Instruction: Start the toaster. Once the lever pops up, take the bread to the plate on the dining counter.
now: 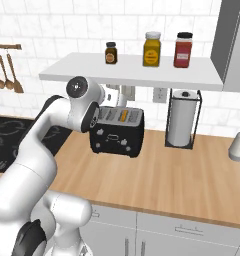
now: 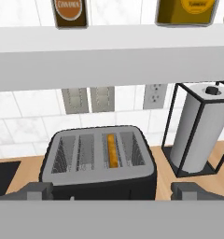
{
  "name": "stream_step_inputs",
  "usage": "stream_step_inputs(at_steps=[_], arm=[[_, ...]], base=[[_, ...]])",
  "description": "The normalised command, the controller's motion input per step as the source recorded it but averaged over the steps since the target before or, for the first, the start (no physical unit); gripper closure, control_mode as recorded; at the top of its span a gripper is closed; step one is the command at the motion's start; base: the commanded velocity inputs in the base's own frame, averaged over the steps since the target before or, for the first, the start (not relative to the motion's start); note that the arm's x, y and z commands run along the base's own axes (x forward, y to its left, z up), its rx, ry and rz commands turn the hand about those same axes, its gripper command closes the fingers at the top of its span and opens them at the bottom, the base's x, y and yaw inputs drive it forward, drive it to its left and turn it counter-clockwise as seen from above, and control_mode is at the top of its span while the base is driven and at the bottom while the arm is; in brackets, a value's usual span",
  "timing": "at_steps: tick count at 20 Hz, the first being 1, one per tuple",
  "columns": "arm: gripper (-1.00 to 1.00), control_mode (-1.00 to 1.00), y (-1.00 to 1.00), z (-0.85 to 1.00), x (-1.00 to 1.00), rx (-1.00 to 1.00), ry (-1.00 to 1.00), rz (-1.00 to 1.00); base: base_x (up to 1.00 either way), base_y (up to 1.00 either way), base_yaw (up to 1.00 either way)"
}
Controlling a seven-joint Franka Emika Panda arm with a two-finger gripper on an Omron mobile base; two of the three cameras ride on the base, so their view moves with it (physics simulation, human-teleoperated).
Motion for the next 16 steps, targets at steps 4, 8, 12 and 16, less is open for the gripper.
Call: stream_step_inputs(at_steps=[4,8,12,16], arm=[[-1.00,-1.00,0.00,0.00,0.00,0.00,0.00,0.00],[-1.00,-1.00,0.00,0.00,0.00,0.00,0.00,0.00],[-1.00,-1.00,0.00,0.00,0.00,0.00,0.00,0.00],[-1.00,-1.00,0.00,0.00,0.00,0.00,0.00,0.00]], base=[[0.00,0.00,0.00],[0.00,0.00,0.00],[0.00,0.00,0.00],[0.00,0.00,0.00]])
